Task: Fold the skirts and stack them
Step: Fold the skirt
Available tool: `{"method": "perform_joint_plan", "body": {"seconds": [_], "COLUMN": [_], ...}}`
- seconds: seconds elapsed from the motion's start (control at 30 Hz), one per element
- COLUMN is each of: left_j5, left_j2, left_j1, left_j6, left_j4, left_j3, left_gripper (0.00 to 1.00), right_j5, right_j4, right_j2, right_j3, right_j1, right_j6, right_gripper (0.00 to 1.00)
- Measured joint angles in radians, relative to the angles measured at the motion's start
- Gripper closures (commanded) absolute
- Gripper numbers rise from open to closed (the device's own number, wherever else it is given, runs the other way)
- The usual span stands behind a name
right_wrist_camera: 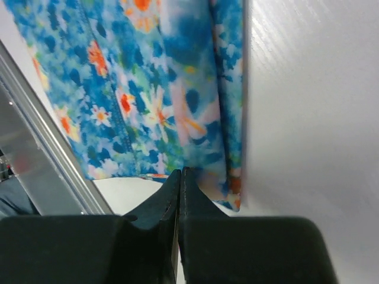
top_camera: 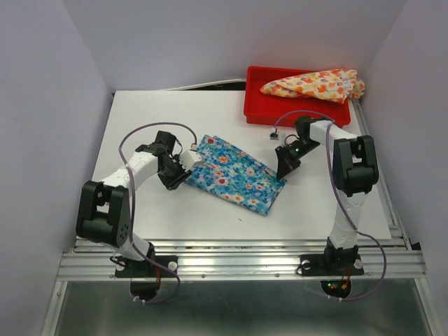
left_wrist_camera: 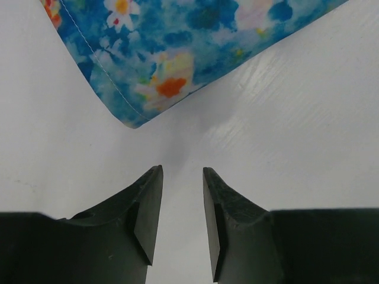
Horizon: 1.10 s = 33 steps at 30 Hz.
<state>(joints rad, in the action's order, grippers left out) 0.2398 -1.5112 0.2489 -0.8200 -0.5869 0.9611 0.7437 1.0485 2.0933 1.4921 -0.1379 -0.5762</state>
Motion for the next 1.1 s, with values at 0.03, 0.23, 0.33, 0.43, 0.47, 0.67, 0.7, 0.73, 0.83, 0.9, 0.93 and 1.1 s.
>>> {"method": "perform_joint_plan", "body": {"seconds": [0.03,0.23,0.33,0.43,0.47,0.67,0.7,0.73,0.83,0.9,0.93,1.1], "left_j5": [0.002,0.051,0.066,0.056,0.043,-0.089,-0.12,-0.136,-0.217,-0.266,-0.301,-0.399], "left_j2": [-0.007,0.026,0.111,0.159,0.159,0.04,0.004,-0.023,-0.1,-0.148,-0.182,-0.305], "left_j1": [0.0,-0.001,0.038,0.161,0.217,0.574,0.637,0.677,0.795,0.856,0.89,0.946], "left_j6": [0.004,0.01,-0.033,-0.062,-0.063,0.078,0.119,0.153,0.247,0.293,0.326,0.429], "left_j4": [0.005,0.068,0.098,0.121,0.137,0.214,0.229,0.238,0.256,0.256,0.255,0.238], "left_j3": [0.002,0.012,0.014,0.045,0.061,0.241,0.279,0.301,0.346,0.36,0.37,0.412], "left_gripper": [0.44,0.39,0.37,0.33,0.33,0.27,0.26,0.26,0.29,0.32,0.35,0.4], "right_j5": [0.004,0.011,-0.003,-0.006,-0.005,0.03,0.035,0.043,0.072,0.097,0.111,0.174], "right_j4": [0.005,0.044,0.05,0.058,0.059,0.034,0.029,0.016,-0.022,-0.059,-0.082,-0.238], "right_j2": [-0.008,-0.03,-0.037,-0.037,-0.039,-0.088,-0.099,-0.113,-0.137,-0.139,-0.139,-0.142], "right_j3": [0.003,0.076,0.078,0.074,0.067,-0.04,-0.055,-0.076,-0.13,-0.161,-0.177,-0.254], "right_j1": [0.0,0.0,0.0,0.002,0.005,0.076,0.091,0.102,0.146,0.168,0.18,0.201], "right_j6": [0.004,0.035,0.044,0.074,0.089,0.224,0.24,0.262,0.341,0.392,0.423,0.603], "right_gripper": [0.87,0.33,0.35,0.34,0.33,0.34,0.34,0.35,0.36,0.38,0.39,0.4]}}
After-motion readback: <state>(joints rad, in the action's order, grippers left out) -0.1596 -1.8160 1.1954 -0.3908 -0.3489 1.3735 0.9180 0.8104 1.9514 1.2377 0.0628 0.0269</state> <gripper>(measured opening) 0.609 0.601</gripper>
